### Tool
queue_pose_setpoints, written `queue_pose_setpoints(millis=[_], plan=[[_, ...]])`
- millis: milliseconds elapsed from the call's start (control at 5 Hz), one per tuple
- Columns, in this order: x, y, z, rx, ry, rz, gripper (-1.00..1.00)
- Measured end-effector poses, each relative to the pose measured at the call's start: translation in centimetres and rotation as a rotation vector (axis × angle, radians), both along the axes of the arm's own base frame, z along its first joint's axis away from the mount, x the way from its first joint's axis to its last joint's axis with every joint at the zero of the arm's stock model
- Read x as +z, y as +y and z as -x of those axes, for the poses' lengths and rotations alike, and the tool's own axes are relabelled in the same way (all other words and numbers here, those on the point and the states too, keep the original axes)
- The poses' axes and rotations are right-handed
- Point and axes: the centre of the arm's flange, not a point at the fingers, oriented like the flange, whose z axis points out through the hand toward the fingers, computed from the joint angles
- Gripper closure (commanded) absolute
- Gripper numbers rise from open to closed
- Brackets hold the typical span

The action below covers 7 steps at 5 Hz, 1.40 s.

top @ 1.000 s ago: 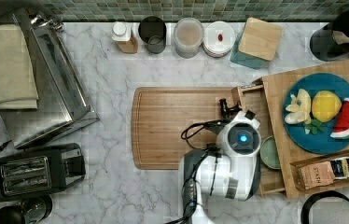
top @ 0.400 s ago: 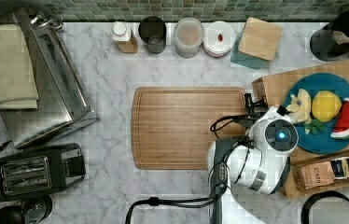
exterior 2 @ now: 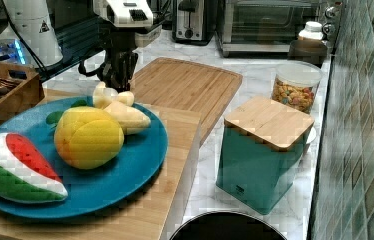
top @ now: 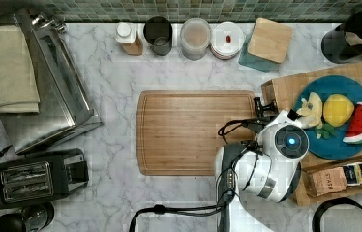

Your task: Close the drawer.

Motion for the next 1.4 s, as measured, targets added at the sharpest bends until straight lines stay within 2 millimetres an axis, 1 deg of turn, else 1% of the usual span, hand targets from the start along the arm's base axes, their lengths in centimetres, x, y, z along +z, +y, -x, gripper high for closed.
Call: queue_pose_setpoints(millis=[1400], plan=[[-0.08,0.31,0.06,0.024,-0.003,0.015,1.00]])
